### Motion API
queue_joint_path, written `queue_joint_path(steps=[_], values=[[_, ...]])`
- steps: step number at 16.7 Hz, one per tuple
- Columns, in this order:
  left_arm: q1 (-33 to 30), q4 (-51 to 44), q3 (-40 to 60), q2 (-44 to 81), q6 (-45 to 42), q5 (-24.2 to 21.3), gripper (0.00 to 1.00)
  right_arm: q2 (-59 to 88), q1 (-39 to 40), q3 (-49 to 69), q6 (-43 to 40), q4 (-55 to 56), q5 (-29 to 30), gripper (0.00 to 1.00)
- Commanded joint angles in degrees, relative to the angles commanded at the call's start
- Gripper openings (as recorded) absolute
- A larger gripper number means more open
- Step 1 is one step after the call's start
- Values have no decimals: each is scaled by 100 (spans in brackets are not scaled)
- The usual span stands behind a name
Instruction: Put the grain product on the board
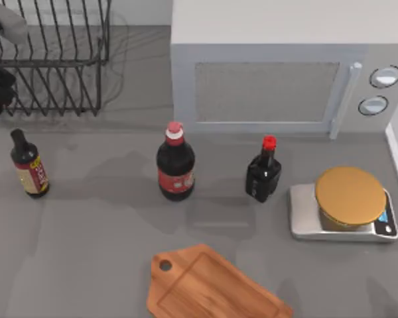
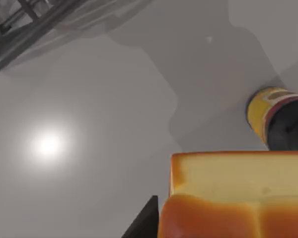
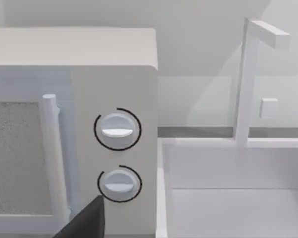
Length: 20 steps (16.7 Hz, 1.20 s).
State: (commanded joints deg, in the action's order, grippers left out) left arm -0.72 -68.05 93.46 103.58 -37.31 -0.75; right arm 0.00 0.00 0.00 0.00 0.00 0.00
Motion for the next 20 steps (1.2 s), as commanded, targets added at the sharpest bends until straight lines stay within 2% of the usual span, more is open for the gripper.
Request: queue_joint_path(steps=[6, 12, 16, 20], values=[[-2328, 278, -531, -556, -3691, -109, 0, 0, 0, 0, 0, 0, 0, 100], [-4429, 566, -1196, -330, -7055, -98, 0, 0, 0, 0, 0, 0, 0, 100], [-5305, 689, -1648, 32, -8388, -74, 0, 0, 0, 0, 0, 0, 0, 100], [-5574, 732, -1828, 176, -8759, -71, 0, 0, 0, 0, 0, 0, 0, 100]])
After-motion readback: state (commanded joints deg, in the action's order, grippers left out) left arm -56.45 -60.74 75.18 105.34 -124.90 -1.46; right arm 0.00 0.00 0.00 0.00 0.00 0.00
